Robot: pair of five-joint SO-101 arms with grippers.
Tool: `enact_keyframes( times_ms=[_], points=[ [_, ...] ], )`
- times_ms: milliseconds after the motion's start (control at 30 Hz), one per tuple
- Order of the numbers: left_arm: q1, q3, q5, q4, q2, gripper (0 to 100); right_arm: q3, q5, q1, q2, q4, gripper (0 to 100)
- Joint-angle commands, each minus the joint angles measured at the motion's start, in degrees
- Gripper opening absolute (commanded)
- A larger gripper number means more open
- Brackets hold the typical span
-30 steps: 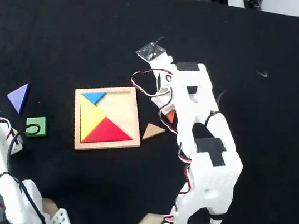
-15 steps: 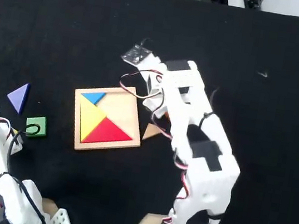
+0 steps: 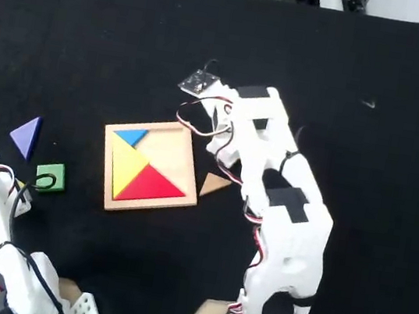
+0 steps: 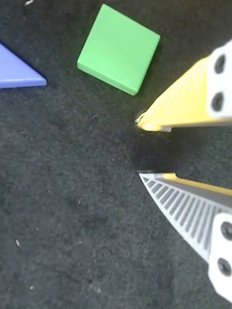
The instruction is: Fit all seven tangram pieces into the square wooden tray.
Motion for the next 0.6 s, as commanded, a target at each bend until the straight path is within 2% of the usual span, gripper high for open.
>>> enact_keyframes(
  times_ms=[0, 167, 367, 567],
  points=[
    [0.7, -0.3, 0.3, -0.8, -1.3, 15, -3.0, 1.1, 1.0, -0.5, -0.8, 16.2],
    [0.7, -0.3, 0.3, -0.8, -1.3, 15, -8.0, 0.8, 4.4, -0.4, -0.4, 17.2],
    [0.6, -0.3, 0.3, -0.8, -1.3, 15, -10.8, 0.8, 8.5, -0.5, -0.3, 25.8],
    [0.7, -0.3, 0.3, -0.8, -1.3, 15, -10.8, -1.1, 6.3, -0.5, 3.6, 27.5]
  ],
)
